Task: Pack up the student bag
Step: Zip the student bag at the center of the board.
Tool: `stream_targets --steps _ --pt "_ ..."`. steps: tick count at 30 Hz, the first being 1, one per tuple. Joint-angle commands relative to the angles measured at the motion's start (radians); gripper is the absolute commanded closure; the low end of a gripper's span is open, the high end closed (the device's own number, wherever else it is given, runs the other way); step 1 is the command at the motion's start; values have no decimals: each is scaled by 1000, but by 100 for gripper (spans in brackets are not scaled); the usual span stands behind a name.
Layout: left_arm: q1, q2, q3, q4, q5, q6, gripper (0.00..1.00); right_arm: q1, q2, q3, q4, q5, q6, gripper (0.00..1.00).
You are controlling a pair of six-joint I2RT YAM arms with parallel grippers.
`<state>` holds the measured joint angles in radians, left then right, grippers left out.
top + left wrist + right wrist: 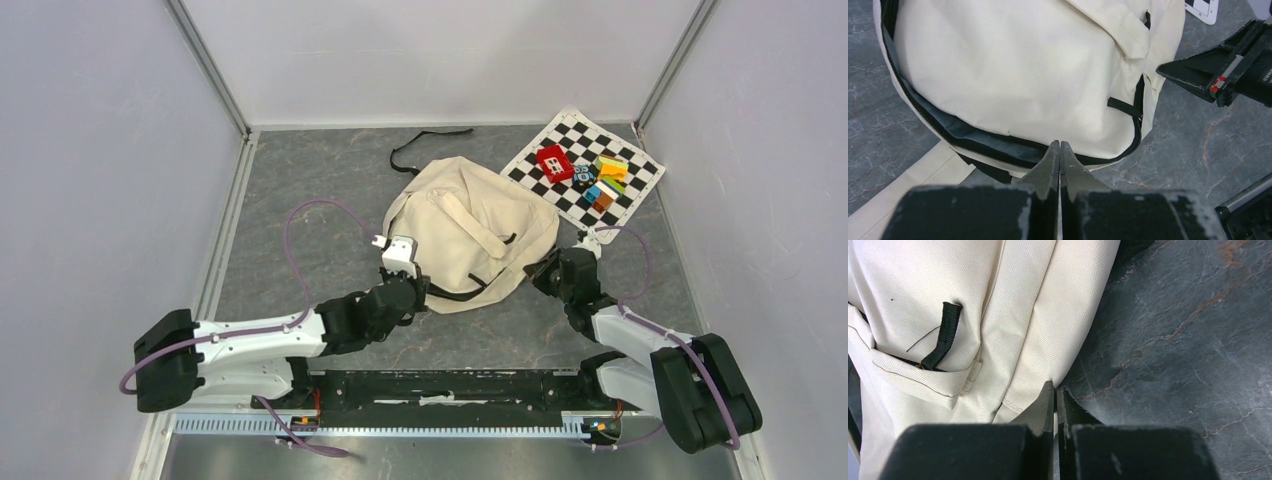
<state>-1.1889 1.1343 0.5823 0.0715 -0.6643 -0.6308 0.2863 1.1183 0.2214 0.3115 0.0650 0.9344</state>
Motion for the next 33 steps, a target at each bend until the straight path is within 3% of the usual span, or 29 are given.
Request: stream_targets --steps 1,2,4,7,10,13,17,19,24,29,33 --pt "2 -56 -9 31 16 55 96 -15 -18 21 19 69 -42 100" --pt "2 -38 14 30 40 56 90 -15 -18 19 31 63 -46 100" --pt "2 10 72 21 85 48 64 -14 -16 16 48 47 -52 100" --pt "7 129 204 -41 144 8 45 -14 -11 16 56 22 -59 100" --pt "34 262 343 -162 213 -126 33 -15 -15 16 58 7 -87 100" --pt "50 342 375 -129 290 -221 29 -15 -40 15 49 33 -163 87" --pt "53 386 372 -98 324 -279 23 -16 -94 37 -6 62 -290 39" --pt "63 381 352 -95 331 -297 20 -15 -110 61 -16 13 -398 24" --pt "100 291 234 -12 331 -310 11 -12 -103 123 -14 -237 -636 16" --pt "154 263 163 0 381 -335 9 17 -16 174 31 -512 -756 18" --pt "168 234 107 20 350 -361 10 106 83 256 -25 -560 -837 24"
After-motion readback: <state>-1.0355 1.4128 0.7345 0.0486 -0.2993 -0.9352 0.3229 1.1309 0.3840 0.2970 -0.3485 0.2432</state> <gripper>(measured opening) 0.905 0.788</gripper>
